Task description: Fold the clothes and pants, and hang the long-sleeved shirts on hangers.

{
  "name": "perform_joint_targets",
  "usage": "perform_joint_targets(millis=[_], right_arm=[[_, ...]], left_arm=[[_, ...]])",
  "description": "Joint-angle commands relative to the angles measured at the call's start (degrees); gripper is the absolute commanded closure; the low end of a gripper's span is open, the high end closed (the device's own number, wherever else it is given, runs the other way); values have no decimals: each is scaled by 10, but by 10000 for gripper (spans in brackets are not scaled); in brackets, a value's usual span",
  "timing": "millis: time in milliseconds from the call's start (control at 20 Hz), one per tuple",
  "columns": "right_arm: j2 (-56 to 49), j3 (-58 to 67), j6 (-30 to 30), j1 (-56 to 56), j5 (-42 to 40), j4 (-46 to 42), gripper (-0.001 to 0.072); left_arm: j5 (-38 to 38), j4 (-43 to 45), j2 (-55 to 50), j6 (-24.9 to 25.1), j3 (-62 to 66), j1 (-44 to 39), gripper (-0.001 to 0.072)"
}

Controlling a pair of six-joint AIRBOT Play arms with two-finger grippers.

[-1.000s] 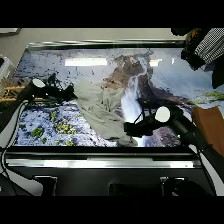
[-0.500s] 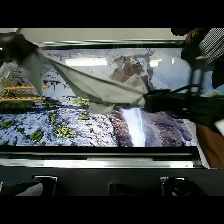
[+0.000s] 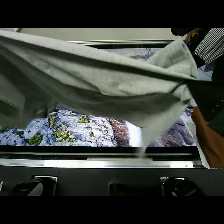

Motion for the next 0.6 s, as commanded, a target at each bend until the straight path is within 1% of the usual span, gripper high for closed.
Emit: perform_joint_targets(millis=[0,100,150,250,350,400,500,550], right_arm=[[-40,3,88,0,0,-92,679],[-99,3,165,0,2,-164,679],[-137,3,186,0,9,-181,679],[-224,3,190,0,22,-184,679],[-318,3,190,0,17,-187,679],[-360,3,200,0,4,-196,679],[-437,3,248,-7,-44,-224,678],[-470,3,278,-22,-73,-205,678]], left_arm=[[-33,22,-31,-14,0,1,691],[-49,22,-97,-4,0,1,691],[-48,22,-139,7,0,0,691],[-36,22,-226,18,0,0,691],[-9,21,-329,31,0,-7,691],[9,18,-375,36,0,-13,691],[42,17,-458,37,2,-24,691],[53,14,-493,37,2,-30,691]])
